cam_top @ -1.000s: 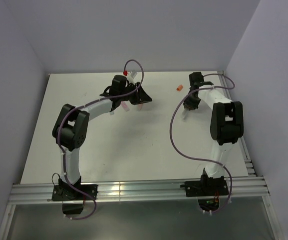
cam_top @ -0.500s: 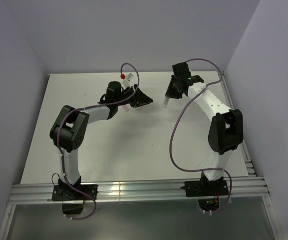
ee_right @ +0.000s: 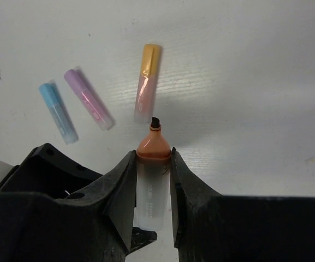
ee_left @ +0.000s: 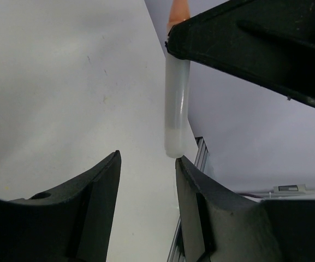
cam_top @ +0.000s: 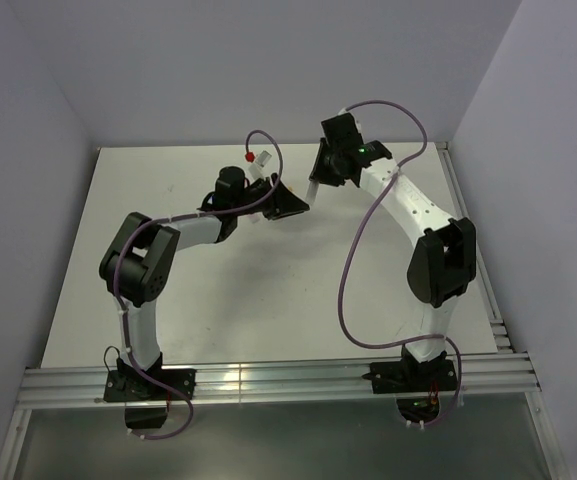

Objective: Insert the pens into the pen caps

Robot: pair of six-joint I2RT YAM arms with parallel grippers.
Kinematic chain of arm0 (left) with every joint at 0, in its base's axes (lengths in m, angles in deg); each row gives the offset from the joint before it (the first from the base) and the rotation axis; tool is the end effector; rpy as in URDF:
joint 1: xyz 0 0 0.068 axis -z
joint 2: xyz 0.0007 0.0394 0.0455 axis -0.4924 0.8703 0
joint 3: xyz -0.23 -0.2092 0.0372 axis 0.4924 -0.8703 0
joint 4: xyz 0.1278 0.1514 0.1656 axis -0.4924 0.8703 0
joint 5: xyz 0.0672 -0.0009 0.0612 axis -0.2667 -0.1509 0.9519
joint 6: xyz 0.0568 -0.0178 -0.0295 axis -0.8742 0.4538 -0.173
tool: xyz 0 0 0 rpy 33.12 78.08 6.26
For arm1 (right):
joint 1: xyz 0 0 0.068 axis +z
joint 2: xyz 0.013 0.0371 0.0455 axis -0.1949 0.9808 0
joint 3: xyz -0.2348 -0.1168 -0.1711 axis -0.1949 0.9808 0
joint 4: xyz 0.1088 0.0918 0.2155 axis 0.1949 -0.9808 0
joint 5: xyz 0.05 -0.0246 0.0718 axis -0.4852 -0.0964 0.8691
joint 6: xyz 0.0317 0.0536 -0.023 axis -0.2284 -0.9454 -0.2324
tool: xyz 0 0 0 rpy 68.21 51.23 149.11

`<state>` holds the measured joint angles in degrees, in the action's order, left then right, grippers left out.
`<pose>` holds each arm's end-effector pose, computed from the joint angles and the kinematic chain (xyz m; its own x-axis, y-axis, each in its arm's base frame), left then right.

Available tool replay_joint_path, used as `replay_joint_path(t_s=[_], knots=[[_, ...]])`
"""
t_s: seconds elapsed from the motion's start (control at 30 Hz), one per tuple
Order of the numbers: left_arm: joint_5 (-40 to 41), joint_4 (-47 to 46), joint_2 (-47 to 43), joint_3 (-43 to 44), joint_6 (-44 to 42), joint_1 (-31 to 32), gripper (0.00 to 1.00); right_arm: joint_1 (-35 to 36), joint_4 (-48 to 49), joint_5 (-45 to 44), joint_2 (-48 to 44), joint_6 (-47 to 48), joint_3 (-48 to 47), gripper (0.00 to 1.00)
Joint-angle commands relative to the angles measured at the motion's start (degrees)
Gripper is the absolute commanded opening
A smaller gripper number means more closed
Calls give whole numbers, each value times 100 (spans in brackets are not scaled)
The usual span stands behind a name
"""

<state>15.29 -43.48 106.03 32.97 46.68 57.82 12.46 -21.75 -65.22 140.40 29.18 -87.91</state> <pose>0.3921 -0.2499 0.2419 -0.8558 -0.2479 -0.4540 0.3810 0.2915 -0.8774 0.4066 0.1752 0.3502 -0.7365 0.2898 -0.6112 0.0600 0.9280 0.3676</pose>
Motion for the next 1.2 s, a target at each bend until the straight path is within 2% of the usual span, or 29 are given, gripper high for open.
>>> replay_joint_path(t_s=[0.0, 0.83, 0.93, 0.97, 1.07, 1.1, 1.17], knots=[[-132, -370, -367, -22, 21, 25, 50, 152, -125, -132, 70, -50, -278, 0], [34, -397, -420, -58, 153, 25, 48, 556, 51, -45, -44, -191, 109, 0], [17, -423, -420, -75, 180, 16, 42, 565, 60, -71, -70, -182, 126, 0], [0, -432, -412, -66, 197, 7, 35, 565, 60, -80, -61, -191, 126, 0], [-18, -441, -376, -58, 232, 16, 24, 565, 69, -89, -52, -191, 126, 0], [-9, -406, -376, -58, 224, 7, 15, 565, 86, -71, -44, -191, 135, 0], [35, -353, -376, -58, 206, 16, 4, 565, 86, -53, -26, -191, 117, 0]])
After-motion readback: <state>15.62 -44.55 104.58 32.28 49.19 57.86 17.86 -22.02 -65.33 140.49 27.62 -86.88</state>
